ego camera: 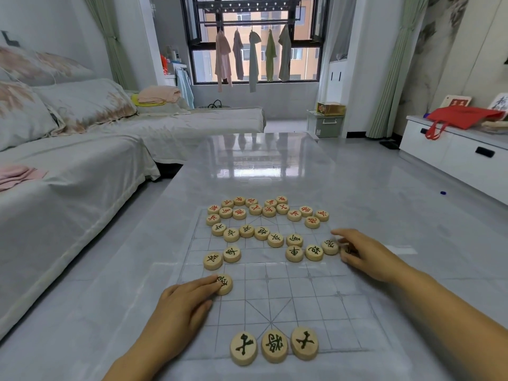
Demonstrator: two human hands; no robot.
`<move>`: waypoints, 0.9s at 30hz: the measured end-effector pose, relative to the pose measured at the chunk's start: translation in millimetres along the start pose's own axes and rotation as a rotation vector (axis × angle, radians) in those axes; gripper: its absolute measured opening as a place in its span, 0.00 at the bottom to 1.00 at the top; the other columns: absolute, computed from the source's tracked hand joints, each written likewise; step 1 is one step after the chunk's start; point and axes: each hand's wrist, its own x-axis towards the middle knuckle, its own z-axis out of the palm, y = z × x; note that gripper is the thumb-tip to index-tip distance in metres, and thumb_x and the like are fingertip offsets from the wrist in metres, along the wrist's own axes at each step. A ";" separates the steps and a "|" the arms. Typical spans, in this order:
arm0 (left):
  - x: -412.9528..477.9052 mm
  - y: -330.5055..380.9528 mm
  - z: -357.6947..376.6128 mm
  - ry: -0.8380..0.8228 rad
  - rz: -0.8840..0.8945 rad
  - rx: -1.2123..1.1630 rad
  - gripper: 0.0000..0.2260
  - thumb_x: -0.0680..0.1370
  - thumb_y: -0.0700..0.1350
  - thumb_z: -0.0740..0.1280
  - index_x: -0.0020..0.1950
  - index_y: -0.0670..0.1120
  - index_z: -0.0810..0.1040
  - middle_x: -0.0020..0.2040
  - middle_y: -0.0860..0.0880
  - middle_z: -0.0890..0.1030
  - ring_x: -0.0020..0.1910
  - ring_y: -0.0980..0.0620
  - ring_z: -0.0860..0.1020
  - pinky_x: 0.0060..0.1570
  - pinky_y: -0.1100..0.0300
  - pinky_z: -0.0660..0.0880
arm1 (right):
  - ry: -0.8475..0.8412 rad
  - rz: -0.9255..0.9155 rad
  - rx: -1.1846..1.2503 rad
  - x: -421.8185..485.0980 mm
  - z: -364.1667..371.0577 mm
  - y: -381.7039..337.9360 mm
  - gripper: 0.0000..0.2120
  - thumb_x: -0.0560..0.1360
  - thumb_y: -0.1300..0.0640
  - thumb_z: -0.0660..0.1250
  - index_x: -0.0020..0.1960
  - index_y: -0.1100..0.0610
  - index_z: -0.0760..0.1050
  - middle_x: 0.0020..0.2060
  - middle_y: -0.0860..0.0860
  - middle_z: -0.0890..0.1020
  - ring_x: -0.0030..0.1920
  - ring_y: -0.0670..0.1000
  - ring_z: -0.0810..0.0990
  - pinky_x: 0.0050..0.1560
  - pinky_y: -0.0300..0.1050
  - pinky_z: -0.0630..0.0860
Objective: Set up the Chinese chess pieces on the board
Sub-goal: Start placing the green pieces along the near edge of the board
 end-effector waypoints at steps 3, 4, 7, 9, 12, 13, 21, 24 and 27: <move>-1.9 -1.1 -0.4 0.000 -0.006 -0.006 0.20 0.74 0.57 0.52 0.63 0.61 0.72 0.65 0.65 0.72 0.62 0.69 0.67 0.61 0.64 0.62 | -0.032 0.008 -0.144 12.4 -3.6 -2.6 0.26 0.75 0.60 0.62 0.72 0.51 0.61 0.69 0.49 0.68 0.68 0.51 0.68 0.67 0.45 0.62; -2.1 -0.6 -0.6 -0.002 -0.012 -0.011 0.20 0.74 0.56 0.53 0.63 0.61 0.73 0.65 0.65 0.72 0.62 0.69 0.68 0.61 0.64 0.63 | -0.033 0.013 -0.182 15.0 -3.5 -4.6 0.27 0.75 0.59 0.63 0.72 0.51 0.61 0.69 0.49 0.69 0.69 0.52 0.66 0.68 0.46 0.60; -1.4 1.5 -0.7 0.010 -0.008 -0.032 0.19 0.74 0.55 0.53 0.62 0.60 0.74 0.64 0.63 0.74 0.61 0.64 0.72 0.60 0.57 0.69 | -0.001 -0.023 -0.303 19.4 3.5 -11.6 0.19 0.76 0.52 0.63 0.66 0.51 0.69 0.62 0.46 0.75 0.65 0.51 0.70 0.62 0.46 0.61; -1.9 2.7 -3.4 0.005 -0.006 -0.042 0.18 0.74 0.54 0.54 0.61 0.59 0.75 0.63 0.63 0.74 0.60 0.63 0.74 0.58 0.54 0.71 | 0.086 -0.111 -0.388 18.4 10.2 -15.3 0.11 0.77 0.49 0.60 0.54 0.52 0.76 0.51 0.45 0.81 0.55 0.50 0.76 0.52 0.42 0.62; -6.7 2.9 -9.9 -0.034 0.005 -0.067 0.17 0.74 0.56 0.56 0.59 0.59 0.76 0.61 0.64 0.75 0.59 0.63 0.74 0.59 0.52 0.72 | 0.152 -0.187 -0.394 5.1 16.6 -16.5 0.13 0.76 0.46 0.58 0.46 0.53 0.77 0.42 0.46 0.82 0.45 0.48 0.77 0.49 0.40 0.62; -9.2 3.3 -12.4 -0.050 -0.001 -0.078 0.17 0.73 0.57 0.56 0.59 0.59 0.76 0.60 0.65 0.74 0.59 0.63 0.74 0.60 0.53 0.71 | 0.165 -0.201 -0.389 -2.5 17.7 -14.6 0.14 0.76 0.45 0.57 0.44 0.52 0.77 0.41 0.46 0.82 0.43 0.47 0.77 0.50 0.41 0.65; -24.6 21.7 -30.0 -0.138 -0.103 -0.219 0.15 0.63 0.64 0.65 0.48 0.67 0.70 0.51 0.66 0.73 0.53 0.61 0.74 0.58 0.57 0.70 | 0.058 -0.159 -0.216 -72.2 14.8 -35.5 0.23 0.71 0.33 0.52 0.42 0.47 0.77 0.39 0.41 0.81 0.42 0.44 0.77 0.46 0.41 0.73; -23.6 33.7 -28.9 -0.151 -0.204 -0.186 0.29 0.56 0.70 0.62 0.54 0.65 0.65 0.51 0.66 0.70 0.54 0.63 0.70 0.58 0.62 0.65 | 0.010 -0.165 -0.141 -90.4 20.3 -52.2 0.04 0.73 0.46 0.64 0.48 0.39 0.73 0.44 0.32 0.75 0.49 0.39 0.74 0.51 0.34 0.70; -21.6 38.2 -21.6 -0.119 -0.192 -0.080 0.30 0.56 0.71 0.58 0.54 0.61 0.69 0.48 0.66 0.69 0.50 0.64 0.69 0.53 0.68 0.61 | -0.064 -0.126 -0.070 -96.3 20.5 -56.6 0.13 0.72 0.51 0.68 0.50 0.35 0.69 0.48 0.30 0.73 0.54 0.38 0.72 0.56 0.34 0.70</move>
